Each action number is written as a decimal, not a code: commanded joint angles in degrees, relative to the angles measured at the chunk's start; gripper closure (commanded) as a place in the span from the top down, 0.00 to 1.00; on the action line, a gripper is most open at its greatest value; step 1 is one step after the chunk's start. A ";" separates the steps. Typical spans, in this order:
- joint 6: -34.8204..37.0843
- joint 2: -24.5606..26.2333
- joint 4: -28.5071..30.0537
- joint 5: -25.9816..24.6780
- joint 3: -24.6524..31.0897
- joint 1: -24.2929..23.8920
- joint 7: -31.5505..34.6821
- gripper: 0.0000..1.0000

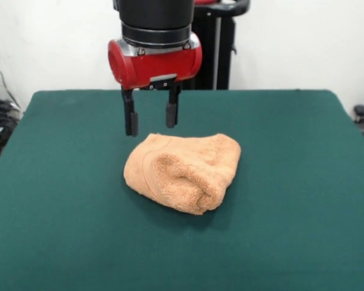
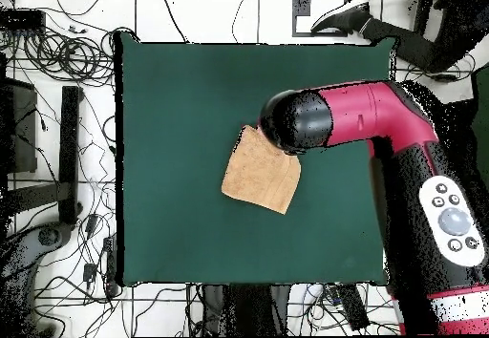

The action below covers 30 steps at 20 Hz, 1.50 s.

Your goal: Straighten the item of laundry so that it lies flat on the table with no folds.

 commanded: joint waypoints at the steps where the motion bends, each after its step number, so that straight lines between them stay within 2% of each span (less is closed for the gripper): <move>1: -2.49 4.87 7.43 -3.35 -0.18 1.76 -8.89 1.00; 11: -3.97 3.82 11.28 -1.78 0.06 1.00 -4.77 1.00; 30: -7.48 5.66 11.56 -0.47 -1.09 3.39 2.84 1.00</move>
